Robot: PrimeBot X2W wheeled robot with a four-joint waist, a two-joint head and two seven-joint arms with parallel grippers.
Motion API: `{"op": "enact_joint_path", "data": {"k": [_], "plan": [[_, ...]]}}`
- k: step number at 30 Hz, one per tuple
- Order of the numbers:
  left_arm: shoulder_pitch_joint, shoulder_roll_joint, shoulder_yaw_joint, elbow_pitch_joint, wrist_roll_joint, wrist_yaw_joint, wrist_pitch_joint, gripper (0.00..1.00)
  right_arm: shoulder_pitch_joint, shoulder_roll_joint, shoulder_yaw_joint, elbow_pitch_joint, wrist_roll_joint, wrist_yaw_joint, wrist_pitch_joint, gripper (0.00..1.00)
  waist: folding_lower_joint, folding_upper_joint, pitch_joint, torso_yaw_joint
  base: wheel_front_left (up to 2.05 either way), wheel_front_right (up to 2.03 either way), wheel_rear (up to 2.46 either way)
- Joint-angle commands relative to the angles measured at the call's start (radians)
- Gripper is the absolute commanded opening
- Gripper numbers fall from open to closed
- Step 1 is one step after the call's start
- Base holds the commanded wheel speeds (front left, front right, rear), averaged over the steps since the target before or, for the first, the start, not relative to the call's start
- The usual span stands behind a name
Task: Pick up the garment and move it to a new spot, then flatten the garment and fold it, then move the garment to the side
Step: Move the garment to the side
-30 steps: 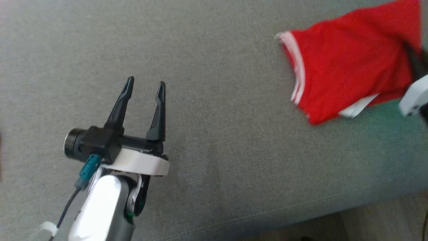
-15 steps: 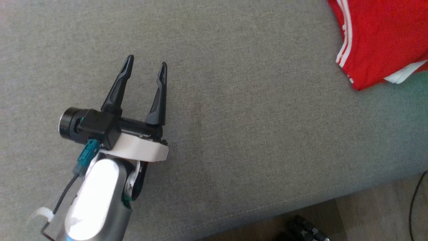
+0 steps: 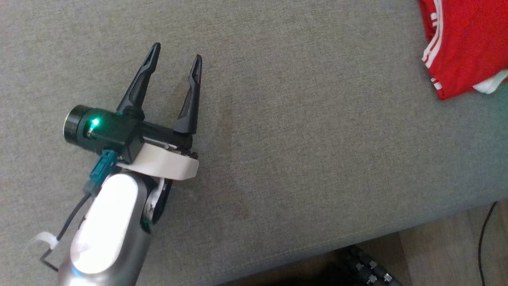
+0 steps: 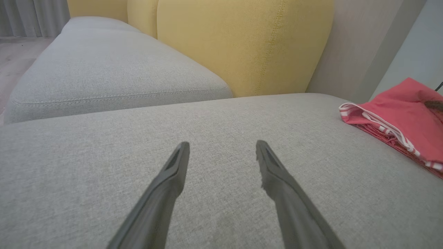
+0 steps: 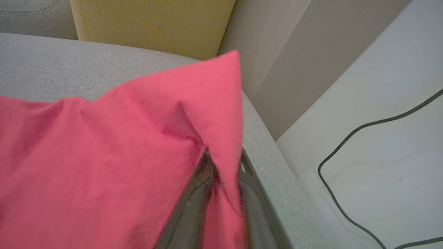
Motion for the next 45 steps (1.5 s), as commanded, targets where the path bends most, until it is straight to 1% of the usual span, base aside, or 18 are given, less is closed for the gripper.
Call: {"op": "enact_joint_path", "data": {"k": [1, 7, 11, 14, 19, 22, 23, 25, 26, 30, 34, 40, 45], "plan": [[-0.020, 0.019, 0.027, -0.040, 0.007, -0.003, 0.004, 1.00, -0.013, -0.008, -0.024, -0.003, -0.036, -0.001, -0.033, 1.00, -0.0002, 0.0001, 0.002, 0.002, 0.00, 0.00, 0.00], [-0.015, 0.020, 0.027, -0.036, 0.002, 0.002, 0.002, 1.00, -0.020, 0.023, -0.091, 0.027, -0.094, -0.001, -0.087, 1.00, -0.0002, 0.0001, -0.012, 0.007, 0.00, 0.00, 0.00], [0.002, 0.021, 0.034, -0.025, -0.009, 0.010, -0.004, 1.00, 0.010, 0.080, -0.104, -0.037, -0.120, -0.001, -0.128, 1.00, -0.0002, 0.0001, -0.049, 0.006, 0.00, 0.00, 0.00], [0.026, 0.022, 0.045, -0.013, -0.020, 0.020, -0.010, 1.00, 0.070, 0.148, -0.076, -0.134, -0.111, -0.001, -0.140, 1.00, -0.0002, 0.0001, -0.090, 0.003, 0.00, 0.00, 0.00], [0.073, 0.022, 0.065, 0.002, -0.040, 0.038, -0.019, 1.00, 0.228, 0.234, -0.010, -0.343, -0.048, -0.001, -0.144, 1.00, -0.0002, 0.0001, -0.167, 0.019, 0.00, 0.00, 0.00], [0.105, 0.018, 0.073, 0.005, -0.051, 0.050, -0.022, 1.00, 0.344, 0.282, 0.025, -0.476, -0.010, -0.001, -0.144, 1.00, -0.0002, 0.0001, -0.212, 0.040, 0.00, 0.00, 0.00], [0.124, 0.016, 0.081, 0.006, -0.059, 0.057, -0.024, 1.00, 0.418, 0.313, 0.052, -0.558, 0.013, -0.001, -0.135, 1.00, -0.0002, 0.0001, -0.238, 0.058, 0.00, 0.00, 0.00], [0.145, 0.014, 0.091, 0.006, -0.067, 0.067, -0.025, 1.00, 0.484, 0.335, 0.079, -0.634, 0.030, -0.001, -0.113, 1.00, -0.0002, 0.0001, -0.259, 0.075, 0.00, 0.00, 0.00], [0.166, 0.012, 0.101, 0.007, -0.075, 0.076, -0.027, 1.00, 0.540, 0.351, 0.103, -0.703, 0.048, -0.001, -0.091, 1.00, -0.0002, 0.0001, -0.282, 0.094, 0.00, 0.00, 0.00], [0.207, 0.013, 0.120, 0.010, -0.088, 0.089, -0.029, 1.00, 0.630, 0.370, 0.142, -0.804, 0.074, -0.001, -0.046, 1.00, -0.0002, 0.0001, -0.328, 0.133, 0.00, 0.00, 0.00], [0.252, 0.020, 0.139, 0.011, -0.098, 0.100, -0.030, 1.00, 0.700, 0.383, 0.171, -0.876, 0.091, -0.001, -0.009, 1.00, -0.0002, 0.0001, -0.372, 0.162, 0.00, 0.00, 0.00], [0.310, 0.032, 0.157, 0.009, -0.108, 0.110, -0.031, 1.00, 0.782, 0.393, 0.179, -0.920, 0.100, -0.001, 0.028, 1.00, -0.0002, 0.0001, -0.427, 0.187, 0.00, 0.00, 0.00], [0.358, 0.037, 0.156, 0.008, -0.112, 0.118, -0.031, 1.00, 0.843, 0.396, 0.176, -0.940, 0.103, -0.001, 0.047, 1.00, -0.0002, 0.0001, -0.470, 0.195, 0.00, 0.00, 0.00]]}}
